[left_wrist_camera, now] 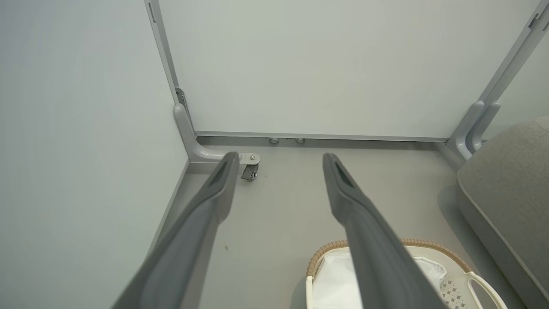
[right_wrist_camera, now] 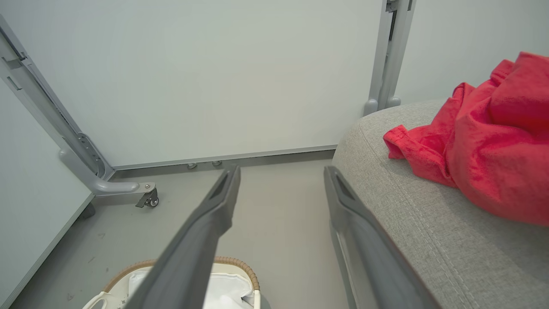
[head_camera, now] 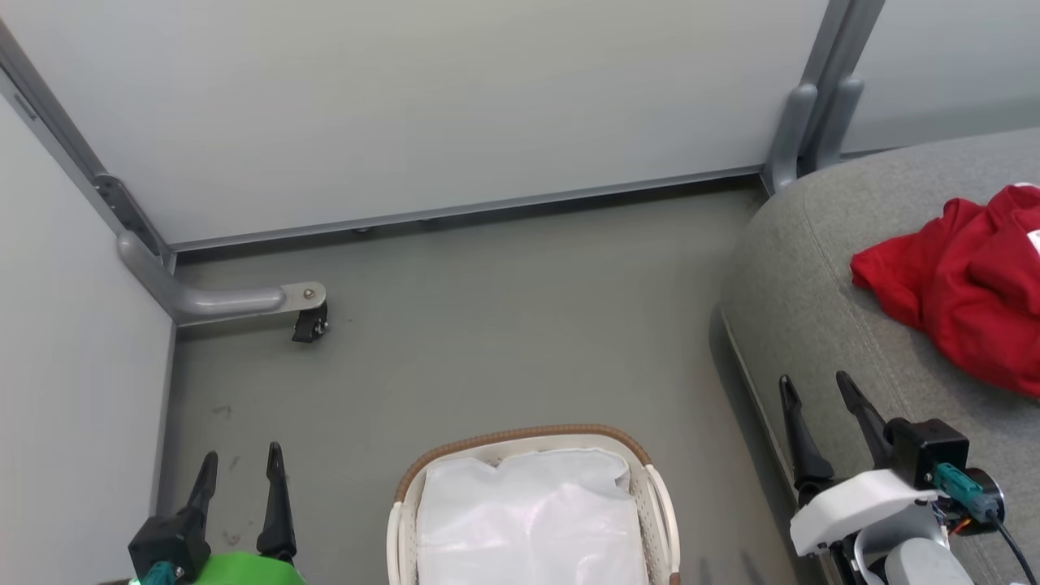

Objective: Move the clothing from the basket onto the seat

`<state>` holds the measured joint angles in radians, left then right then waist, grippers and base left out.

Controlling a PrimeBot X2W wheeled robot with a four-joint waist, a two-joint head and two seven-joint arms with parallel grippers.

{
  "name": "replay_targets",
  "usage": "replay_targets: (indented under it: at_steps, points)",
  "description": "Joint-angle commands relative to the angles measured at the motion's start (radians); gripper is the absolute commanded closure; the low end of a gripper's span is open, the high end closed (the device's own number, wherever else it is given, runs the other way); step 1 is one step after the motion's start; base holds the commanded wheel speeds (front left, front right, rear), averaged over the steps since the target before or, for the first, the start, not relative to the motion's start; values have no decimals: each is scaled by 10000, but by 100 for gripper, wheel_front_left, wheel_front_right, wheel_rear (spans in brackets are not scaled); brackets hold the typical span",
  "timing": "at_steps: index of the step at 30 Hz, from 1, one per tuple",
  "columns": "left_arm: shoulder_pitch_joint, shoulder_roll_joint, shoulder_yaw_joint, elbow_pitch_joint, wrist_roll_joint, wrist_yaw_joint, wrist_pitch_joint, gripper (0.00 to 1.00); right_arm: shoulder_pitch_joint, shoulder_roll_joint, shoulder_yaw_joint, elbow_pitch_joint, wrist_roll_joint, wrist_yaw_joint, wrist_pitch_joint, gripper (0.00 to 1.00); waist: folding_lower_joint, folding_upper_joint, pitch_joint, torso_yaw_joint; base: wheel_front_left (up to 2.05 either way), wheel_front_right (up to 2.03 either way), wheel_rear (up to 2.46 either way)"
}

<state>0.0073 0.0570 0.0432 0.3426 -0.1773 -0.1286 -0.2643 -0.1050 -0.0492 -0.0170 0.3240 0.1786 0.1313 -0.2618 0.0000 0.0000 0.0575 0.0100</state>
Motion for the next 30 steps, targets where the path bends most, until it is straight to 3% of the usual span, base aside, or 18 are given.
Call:
replay_targets:
  at_steps: [1, 2, 6, 30]
  points:
    - [199, 34, 1, 56, -68, -37, 1, 0, 201, -41, -11, 22, 61, -11, -48, 0, 0, 0, -225, 168, 0, 0, 0]
    - [99, 6, -31, 59, -69, 0, 0, 100, 103, 0, -4, 2, 23, 0, 0, 100, 0, 0, -111, 61, 0, 0, 0]
    - [113, -59, -48, 370, -160, 2, 43, 100, 191, 74, -24, 295, 135, 2, 58, 100, 0, 0, -146, 76, 0, 0, 0]
    - [-296, -55, 182, -58, -4397, -6, 1158, 100, 113, 41, -304, -63, 4378, 0, 1158, 100, 0, 0, -221, 42, 0, 0, 0]
